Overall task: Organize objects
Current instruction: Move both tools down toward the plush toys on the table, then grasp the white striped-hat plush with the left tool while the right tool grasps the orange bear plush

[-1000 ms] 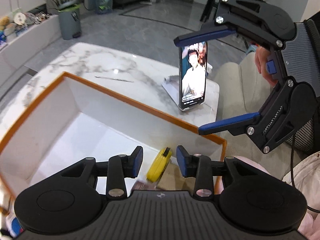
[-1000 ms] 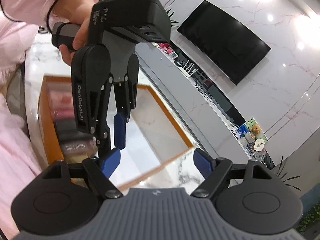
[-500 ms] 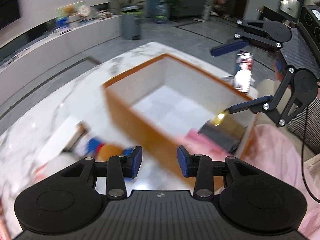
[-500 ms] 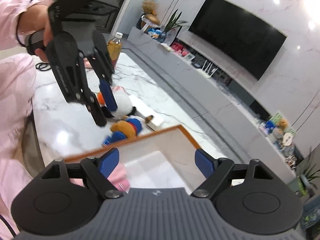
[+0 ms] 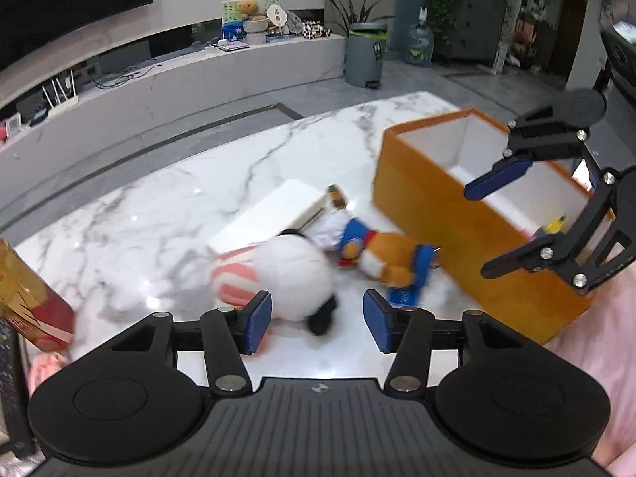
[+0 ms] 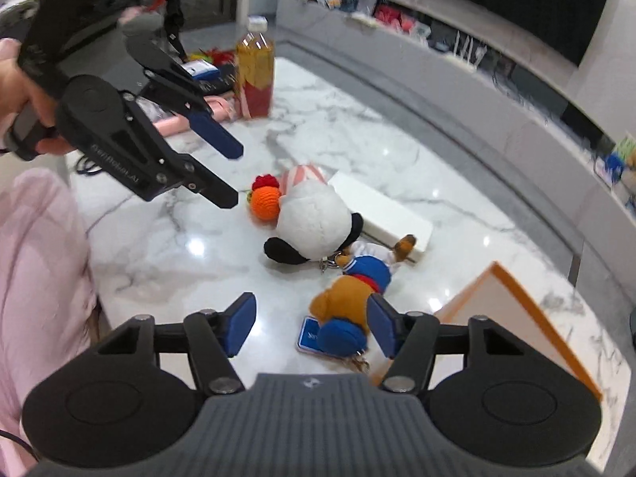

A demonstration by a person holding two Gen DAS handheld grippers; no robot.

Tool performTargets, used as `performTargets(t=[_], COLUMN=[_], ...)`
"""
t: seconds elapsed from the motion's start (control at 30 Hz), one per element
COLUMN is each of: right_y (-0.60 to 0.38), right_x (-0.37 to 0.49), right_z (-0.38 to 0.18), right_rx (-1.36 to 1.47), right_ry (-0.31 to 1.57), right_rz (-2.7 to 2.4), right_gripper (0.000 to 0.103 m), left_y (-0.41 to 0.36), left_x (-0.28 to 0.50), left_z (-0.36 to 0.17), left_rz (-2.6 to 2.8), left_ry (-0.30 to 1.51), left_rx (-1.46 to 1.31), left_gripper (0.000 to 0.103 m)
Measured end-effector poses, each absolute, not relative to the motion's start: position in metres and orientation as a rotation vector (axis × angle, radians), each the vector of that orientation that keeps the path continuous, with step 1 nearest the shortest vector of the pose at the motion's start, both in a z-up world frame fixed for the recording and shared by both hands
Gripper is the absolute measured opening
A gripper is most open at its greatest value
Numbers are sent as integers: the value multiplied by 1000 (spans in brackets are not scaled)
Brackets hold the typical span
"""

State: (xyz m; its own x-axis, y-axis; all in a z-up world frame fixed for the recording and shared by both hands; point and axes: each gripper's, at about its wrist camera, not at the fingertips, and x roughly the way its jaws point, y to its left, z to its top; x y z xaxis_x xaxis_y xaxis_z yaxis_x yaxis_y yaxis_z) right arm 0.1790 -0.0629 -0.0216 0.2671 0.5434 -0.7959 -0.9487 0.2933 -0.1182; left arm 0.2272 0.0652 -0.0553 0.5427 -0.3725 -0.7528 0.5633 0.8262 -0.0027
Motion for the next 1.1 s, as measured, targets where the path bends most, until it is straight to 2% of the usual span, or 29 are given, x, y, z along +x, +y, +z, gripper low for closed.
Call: performTargets(t=[0.13, 0.53, 0.63, 0.93, 1.1], right_y=[-32, 3, 6, 9, 10], right_x=[197, 236, 238, 241, 242], right_z=[-44, -86, -95, -109, -116], right_rx=[-680, -668, -680, -622, -639], right_ry=[799, 955, 974, 951, 940], right_rz=[1061, 913, 894, 803, 785], right_gripper=[63, 62, 62, 64, 63], left_y=[61, 26, 19, 4, 0], left_x=[234, 239, 236, 234, 238], left_z=[-66, -114, -127, -177, -193], left_rz=[-572, -709, -742, -767, -759], left_ry=[780, 646, 605, 468, 433], left_rx=[369, 915, 1058, 1458, 1529], left_gripper=[72, 78, 85, 87, 90])
